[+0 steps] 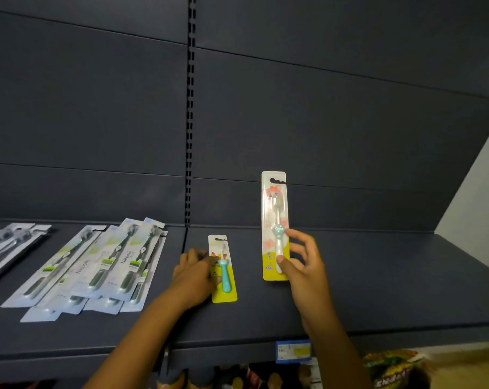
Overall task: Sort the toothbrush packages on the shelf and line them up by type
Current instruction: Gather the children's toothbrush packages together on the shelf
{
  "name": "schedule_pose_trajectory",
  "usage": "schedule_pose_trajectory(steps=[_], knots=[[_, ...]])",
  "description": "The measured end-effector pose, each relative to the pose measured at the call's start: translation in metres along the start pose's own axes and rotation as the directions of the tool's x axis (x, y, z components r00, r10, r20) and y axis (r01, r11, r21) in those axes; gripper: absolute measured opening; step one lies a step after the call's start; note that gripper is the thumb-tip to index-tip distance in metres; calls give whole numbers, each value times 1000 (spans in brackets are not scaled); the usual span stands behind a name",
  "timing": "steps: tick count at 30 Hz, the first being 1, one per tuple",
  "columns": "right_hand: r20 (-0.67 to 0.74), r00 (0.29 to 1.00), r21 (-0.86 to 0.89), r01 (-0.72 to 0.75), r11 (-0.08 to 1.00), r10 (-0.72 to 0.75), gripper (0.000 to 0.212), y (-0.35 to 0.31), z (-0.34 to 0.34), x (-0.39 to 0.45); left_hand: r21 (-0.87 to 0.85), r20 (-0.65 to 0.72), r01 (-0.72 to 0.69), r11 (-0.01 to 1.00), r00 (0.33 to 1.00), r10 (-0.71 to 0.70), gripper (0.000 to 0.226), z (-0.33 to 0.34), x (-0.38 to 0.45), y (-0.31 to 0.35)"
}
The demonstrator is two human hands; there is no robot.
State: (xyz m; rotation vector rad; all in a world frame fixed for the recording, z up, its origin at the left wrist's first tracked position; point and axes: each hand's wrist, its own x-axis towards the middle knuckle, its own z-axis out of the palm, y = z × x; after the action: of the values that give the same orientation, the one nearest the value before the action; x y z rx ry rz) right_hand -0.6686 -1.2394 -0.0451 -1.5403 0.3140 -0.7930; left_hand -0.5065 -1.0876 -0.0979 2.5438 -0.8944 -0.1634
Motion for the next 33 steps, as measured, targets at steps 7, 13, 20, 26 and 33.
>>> schedule_pose_trajectory(steps=[7, 13, 20, 26, 33], knots=[[49, 998, -29, -48, 998, 49, 43, 0, -35, 1, 9, 10, 88, 996, 996, -88, 53, -23, -10, 18], [61, 982, -81, -175, 981, 181, 37, 13, -59, 16, 197, -221, 83, 977, 974, -38, 50, -46, -22, 49], [51, 953, -277, -275, 921, 300, 29, 46, -77, 36, 351, -223, 139, 926, 973, -62, 58, -54, -31, 70], [33, 961, -533, -215, 818, 274, 20, 55, -80, 52, 386, -184, 145, 911, 980, -78, 58, -50, -34, 80], [63, 991, -865, -4, 501, 116, 24, 57, -86, 45, 371, -219, 152, 916, 973, -73, 56, -49, -41, 84]])
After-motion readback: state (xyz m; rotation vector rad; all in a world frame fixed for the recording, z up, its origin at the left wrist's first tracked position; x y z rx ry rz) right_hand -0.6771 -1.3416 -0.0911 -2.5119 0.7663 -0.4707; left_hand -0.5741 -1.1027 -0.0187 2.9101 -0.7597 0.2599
